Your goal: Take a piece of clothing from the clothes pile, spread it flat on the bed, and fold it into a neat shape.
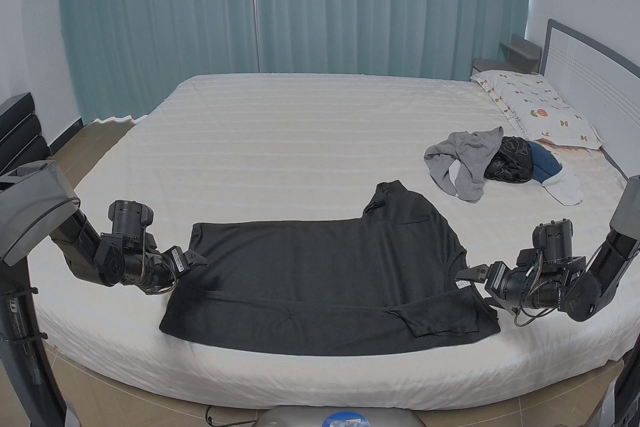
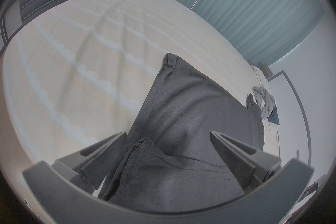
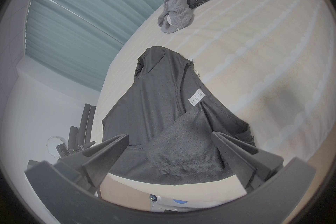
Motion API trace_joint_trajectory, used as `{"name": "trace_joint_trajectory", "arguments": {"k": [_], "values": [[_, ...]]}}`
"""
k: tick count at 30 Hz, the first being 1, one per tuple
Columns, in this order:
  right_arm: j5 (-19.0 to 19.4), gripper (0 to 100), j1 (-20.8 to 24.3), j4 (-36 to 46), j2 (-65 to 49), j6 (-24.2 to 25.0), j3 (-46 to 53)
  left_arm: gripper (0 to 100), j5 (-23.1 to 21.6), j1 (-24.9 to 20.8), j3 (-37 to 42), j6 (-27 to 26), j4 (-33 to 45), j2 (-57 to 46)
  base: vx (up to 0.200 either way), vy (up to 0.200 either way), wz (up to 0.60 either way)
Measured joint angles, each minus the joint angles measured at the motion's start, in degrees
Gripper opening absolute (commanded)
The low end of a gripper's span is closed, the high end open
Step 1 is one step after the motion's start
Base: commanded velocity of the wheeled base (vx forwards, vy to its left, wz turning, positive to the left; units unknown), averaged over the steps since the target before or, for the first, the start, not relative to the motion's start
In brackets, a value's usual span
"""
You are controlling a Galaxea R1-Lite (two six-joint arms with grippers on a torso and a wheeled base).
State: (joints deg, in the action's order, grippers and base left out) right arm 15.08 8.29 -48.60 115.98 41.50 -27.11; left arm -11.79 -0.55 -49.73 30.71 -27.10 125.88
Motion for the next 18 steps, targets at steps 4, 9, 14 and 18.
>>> {"name": "trace_joint_trajectory", "arguments": {"k": [4,9,14,18], "values": [[-0.04,100,-0.05,0.00,0.26,-0.01,-0.12,0,0.00,-0.11,0.17,-0.02,0.00,0.50,0.000,0.000,0.00],[-0.09,100,-0.06,0.02,0.72,-0.12,-0.33,0,0.95,-0.11,0.50,0.27,0.22,0.63,0.000,0.000,0.00],[-1.23,100,-0.35,-0.04,1.00,-0.48,-1.02,0,1.61,0.55,1.19,1.08,0.66,-0.24,0.000,0.000,0.00],[-2.63,100,-0.33,-0.02,1.77,-0.72,-2.54,0,1.89,1.07,2.57,1.72,0.74,-2.10,0.000,0.000,0.00]]}}
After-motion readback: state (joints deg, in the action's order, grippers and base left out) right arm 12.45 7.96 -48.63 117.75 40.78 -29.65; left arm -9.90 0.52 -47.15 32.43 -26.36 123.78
